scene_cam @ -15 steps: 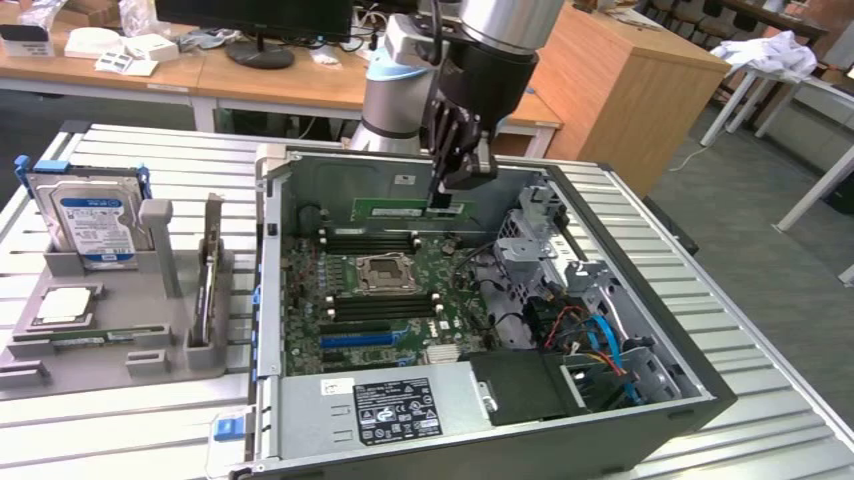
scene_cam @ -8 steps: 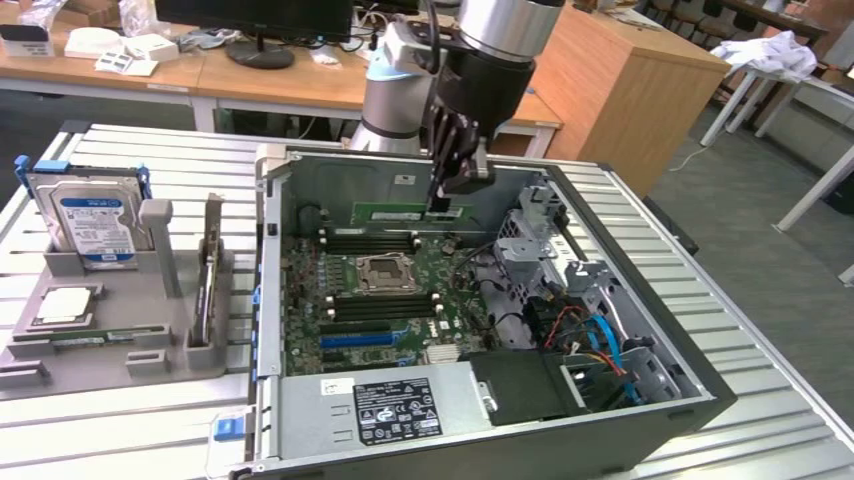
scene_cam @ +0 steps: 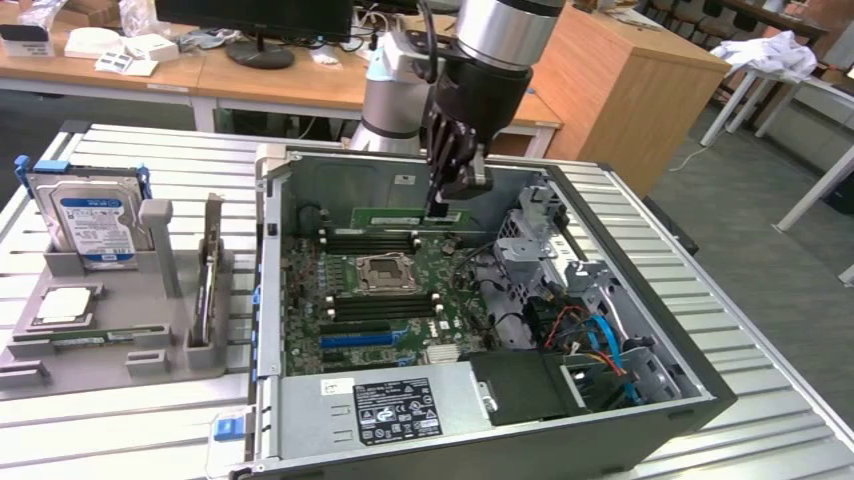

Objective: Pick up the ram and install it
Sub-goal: 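Pick up the ram and move it above insertion slot, then insert the ram into the slot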

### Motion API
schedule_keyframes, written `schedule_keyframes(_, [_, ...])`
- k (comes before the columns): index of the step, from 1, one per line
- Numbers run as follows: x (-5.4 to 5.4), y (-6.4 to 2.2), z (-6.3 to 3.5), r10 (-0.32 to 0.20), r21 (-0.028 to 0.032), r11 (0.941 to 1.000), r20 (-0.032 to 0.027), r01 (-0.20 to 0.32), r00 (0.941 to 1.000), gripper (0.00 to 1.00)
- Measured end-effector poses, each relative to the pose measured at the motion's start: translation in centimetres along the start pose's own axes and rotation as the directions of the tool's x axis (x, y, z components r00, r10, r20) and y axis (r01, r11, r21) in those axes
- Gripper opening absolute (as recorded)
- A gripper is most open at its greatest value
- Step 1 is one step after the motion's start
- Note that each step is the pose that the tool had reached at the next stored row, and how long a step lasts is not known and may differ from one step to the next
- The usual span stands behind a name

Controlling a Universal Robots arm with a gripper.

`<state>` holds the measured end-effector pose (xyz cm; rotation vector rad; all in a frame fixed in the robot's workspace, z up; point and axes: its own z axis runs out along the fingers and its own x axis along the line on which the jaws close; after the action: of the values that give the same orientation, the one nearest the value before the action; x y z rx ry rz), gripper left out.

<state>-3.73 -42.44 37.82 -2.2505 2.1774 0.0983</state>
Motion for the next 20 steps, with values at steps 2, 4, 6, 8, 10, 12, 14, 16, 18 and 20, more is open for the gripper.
schedule_keyframes(2, [0.0, -0.01, 0.17, 0.0, 0.0002, 1.0, 0.0006, 0.0, 1.0, 0.12])
schedule_keyframes(4, [0.0, -0.01, 0.35, 0.0, 0.0004, 1.0, 0.0013, 0.0, 1.0, 0.12])
schedule_keyframes(6, [0.0, -0.02, 0.52, 0.0, 0.0005, 1.0, 0.0019, 0.0, 1.0, 0.12])
schedule_keyframes(8, [0.0, -0.02, 0.69, 0.0, 0.0007, 1.0, 0.0023, 0.0, 1.0, 0.12])
schedule_keyframes(10, [0.0, -0.03, 0.88, 0.0, 0.0008, 1.0, 0.0027, 0.0, 1.0, 0.12])
schedule_keyframes(12, [0.1, -0.04, 1.06, 0.0, 0.0008, 1.0, 0.0029, 0.0, 1.0, 0.12])
schedule_keyframes(14, [0.1, -0.04, 1.23, 0.0, 0.0009, 1.0, 0.0031, 0.0, 1.0, 0.12])
schedule_keyframes(16, [0.1, -0.05, 1.4, 0.0, 0.0009, 1.0, 0.0032, 0.0, 1.0, 0.12])
schedule_keyframes(18, [0.1, -0.06, 1.47, 0.0, 0.0008, 1.0, 0.003, 0.0, 1.0, 0.12])
schedule_keyframes(20, [0.1, -0.05, 1.48, 0.0, 0.0009, 1.0, 0.0032, 0.0, 1.0, 0.12])
